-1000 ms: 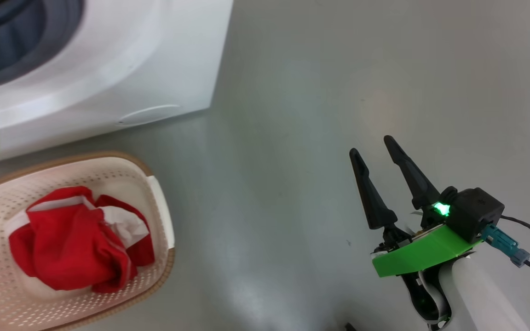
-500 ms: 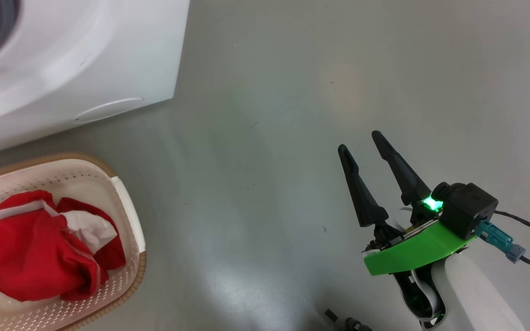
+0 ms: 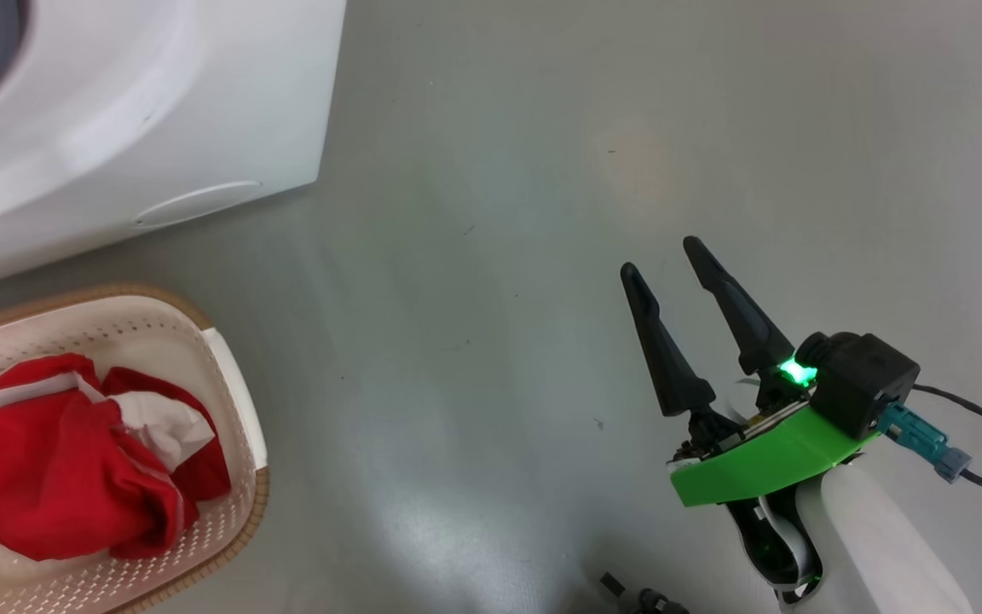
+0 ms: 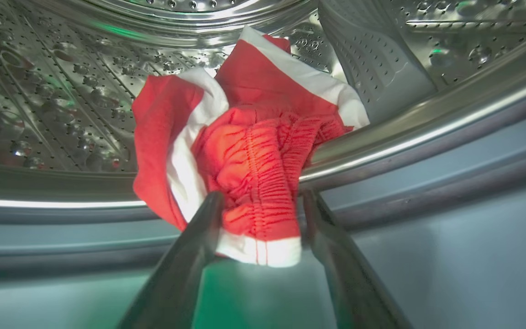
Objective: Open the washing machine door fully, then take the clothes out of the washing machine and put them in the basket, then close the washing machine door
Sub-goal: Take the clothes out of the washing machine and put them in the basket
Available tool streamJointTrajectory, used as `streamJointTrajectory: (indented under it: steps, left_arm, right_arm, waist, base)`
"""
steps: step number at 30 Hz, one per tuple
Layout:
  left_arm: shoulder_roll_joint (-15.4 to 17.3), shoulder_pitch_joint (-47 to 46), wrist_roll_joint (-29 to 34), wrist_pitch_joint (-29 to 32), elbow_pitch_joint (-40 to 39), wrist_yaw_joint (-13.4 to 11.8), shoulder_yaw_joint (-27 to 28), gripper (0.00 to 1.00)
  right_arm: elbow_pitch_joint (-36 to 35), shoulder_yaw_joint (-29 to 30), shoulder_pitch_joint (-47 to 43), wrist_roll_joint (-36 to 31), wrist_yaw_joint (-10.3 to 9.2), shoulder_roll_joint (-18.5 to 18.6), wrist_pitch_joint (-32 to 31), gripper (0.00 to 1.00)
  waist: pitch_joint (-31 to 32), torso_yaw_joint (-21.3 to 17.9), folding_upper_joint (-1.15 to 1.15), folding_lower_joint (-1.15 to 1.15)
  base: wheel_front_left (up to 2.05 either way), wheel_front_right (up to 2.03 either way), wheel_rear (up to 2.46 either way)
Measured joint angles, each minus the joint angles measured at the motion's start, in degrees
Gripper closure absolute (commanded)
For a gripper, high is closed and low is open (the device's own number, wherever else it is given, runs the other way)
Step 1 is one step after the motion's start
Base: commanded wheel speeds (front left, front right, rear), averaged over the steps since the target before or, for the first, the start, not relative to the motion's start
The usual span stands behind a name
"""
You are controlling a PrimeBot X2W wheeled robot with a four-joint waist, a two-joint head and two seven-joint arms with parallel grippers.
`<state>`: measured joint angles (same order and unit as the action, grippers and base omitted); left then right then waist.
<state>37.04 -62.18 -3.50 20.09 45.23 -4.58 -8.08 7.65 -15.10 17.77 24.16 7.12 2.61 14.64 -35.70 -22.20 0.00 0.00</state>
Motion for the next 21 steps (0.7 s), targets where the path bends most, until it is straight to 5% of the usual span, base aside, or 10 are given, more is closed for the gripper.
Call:
streamJointTrajectory:
  steps: [1,21]
  left_arm:
    - [0.0,0.0,0.0,0.0,0.0,0.0,0.0,1.00]
    - [-2.6,1.7,-4.6,-6.5,-4.0,-1.5,1.0,1.00]
  right_arm:
    - [0.0,0.0,0.1,0.0,0.00,0.0,0.0,0.00]
    - [0.4,0.4,0.0,-1.4,0.00,0.0,0.0,0.00]
  waist:
    - [0.0,0.0,0.00,0.00]
    - [2.3,1.6,0.00,0.00]
  base:
    - [0.00,0.00,0.00]
    - [0.00,0.00,0.00]
